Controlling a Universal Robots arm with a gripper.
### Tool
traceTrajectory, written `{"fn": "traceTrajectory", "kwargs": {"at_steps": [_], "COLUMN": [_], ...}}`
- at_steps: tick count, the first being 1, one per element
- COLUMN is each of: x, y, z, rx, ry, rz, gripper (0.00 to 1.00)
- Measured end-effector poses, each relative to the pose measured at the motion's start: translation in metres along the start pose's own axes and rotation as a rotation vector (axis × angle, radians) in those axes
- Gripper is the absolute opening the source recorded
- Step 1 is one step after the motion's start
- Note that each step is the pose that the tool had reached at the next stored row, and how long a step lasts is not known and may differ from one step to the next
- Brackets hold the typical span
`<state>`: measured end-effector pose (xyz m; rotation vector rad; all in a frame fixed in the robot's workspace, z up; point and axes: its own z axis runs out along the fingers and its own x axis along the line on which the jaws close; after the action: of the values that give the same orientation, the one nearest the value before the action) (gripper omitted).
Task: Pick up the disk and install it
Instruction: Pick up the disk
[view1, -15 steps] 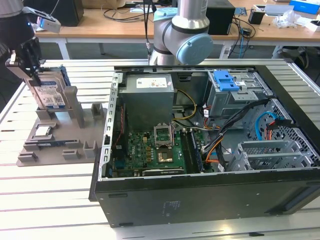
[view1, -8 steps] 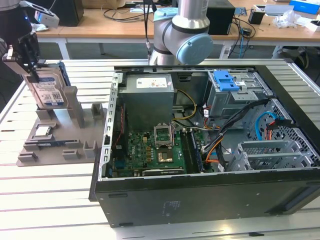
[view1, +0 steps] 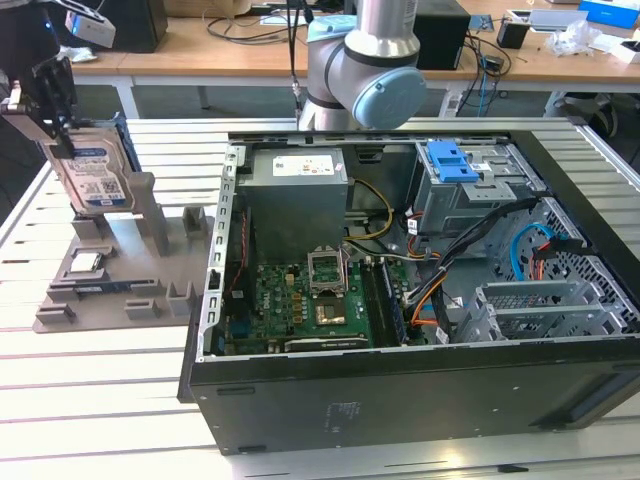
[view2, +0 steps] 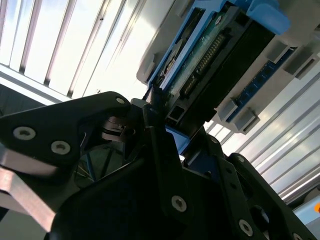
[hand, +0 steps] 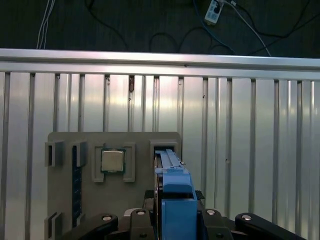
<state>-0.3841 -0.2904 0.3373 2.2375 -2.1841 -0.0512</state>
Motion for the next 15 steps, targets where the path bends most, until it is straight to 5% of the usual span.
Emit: {"fn": "traceTrajectory", "kwargs": {"at_steps": [15], "x": [-0.0006], "y": [0.0012], "z": [-0.0383], "rx": [0.0], "ry": [-0.0001], "rz": [0.0], "gripper": [0.36]}}
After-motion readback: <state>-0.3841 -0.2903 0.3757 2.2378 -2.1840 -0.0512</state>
